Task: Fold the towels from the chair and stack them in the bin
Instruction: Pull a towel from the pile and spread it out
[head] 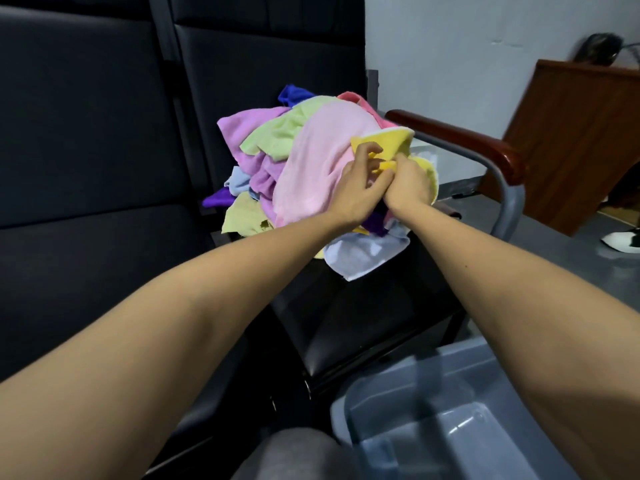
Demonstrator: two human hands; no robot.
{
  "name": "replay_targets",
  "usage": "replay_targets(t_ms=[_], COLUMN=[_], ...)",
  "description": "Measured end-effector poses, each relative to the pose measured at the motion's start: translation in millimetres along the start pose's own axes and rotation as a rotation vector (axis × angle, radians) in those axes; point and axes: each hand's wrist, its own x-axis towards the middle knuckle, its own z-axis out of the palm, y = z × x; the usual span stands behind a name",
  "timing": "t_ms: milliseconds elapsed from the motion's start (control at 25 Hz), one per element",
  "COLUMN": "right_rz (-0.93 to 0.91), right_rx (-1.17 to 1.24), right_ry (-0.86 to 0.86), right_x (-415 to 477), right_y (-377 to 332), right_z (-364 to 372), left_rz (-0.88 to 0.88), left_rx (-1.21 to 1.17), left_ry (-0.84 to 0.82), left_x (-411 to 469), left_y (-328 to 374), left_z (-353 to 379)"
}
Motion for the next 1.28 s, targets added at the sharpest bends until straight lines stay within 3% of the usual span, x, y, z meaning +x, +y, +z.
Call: replay_targets(t_ms=[80,160,200,320,400,440,520,600,720,760,800,880,960,1160,1280], right_rz=[0.038,0.272,0.402,0.606,0.604,0.600,0.567,0.507,0.521,0.426,0.457,0.493,0.464,0.438,0.427], right_rx=[0.121,0.339,0.463,0.665,0.740,0.775,0.766,0.522,0.381,0.348,0.495,0.591,0.638,0.833,0.405], right_ry=[0.066,0.173,0.237,0.415,0.379,0.261,-0.144,-0.585,-0.989,-1.017,-0.975,-0.844,-0.767,-1.016,-1.238], right_x=[-9.5,-16.5,-17.2,-19.8,-20.7,-24.5,-19.4,-32.2,-66.5,-68.9,-68.4,-64.1,-58.4,-57.9,-61.2], right_y=[-5.6,-8.2,-5.0,7.8,12.1,12.0,22.6,23.8,8.4,10.3,10.3,19.1,21.1,14.2,5.1], right_z=[-14.3,-37.2,-50.3,-89.6,-96.3,-95.7,-77.7,-63.7,-65.9,-64.3,-65.9,-71.4,-81.0,-89.4,-69.6], left_rz=[-0.063,-0.256,-0.314,-0.371,-0.413,-0.418,-0.418,-0.465,-0.334,-0.313,-0.309,-0.358,-0.293,-0.317,-0.364], left_rx=[-0.204,-0.367,-0.320,0.257,0.517,0.559,0.576,0.499,0.547,0.568,0.575,0.533,0.586,0.484,0.612], left_ry=[0.152,0.261,0.237,-0.184,-0.311,-0.299,-0.287,-0.280,-0.286,-0.290,-0.252,-0.127,-0.072,0.178,-0.028], left_x=[-9.8,-13.7,-13.0,-16.6,-22.3,-22.7,-24.1,-26.0,-28.0,-26.7,-24.9,-18.2,-8.1,15.9,-0.9], left_y=[14.4,37.0,35.7,14.6,6.4,6.6,8.8,5.8,-1.2,-1.9,-1.7,1.5,3.3,-5.5,-5.1], left_z=[8.5,7.7,4.3,-9.0,-12.3,-10.4,-4.4,-0.2,-0.7,-2.8,-4.8,-7.0,-11.1,-35.7,-29.3])
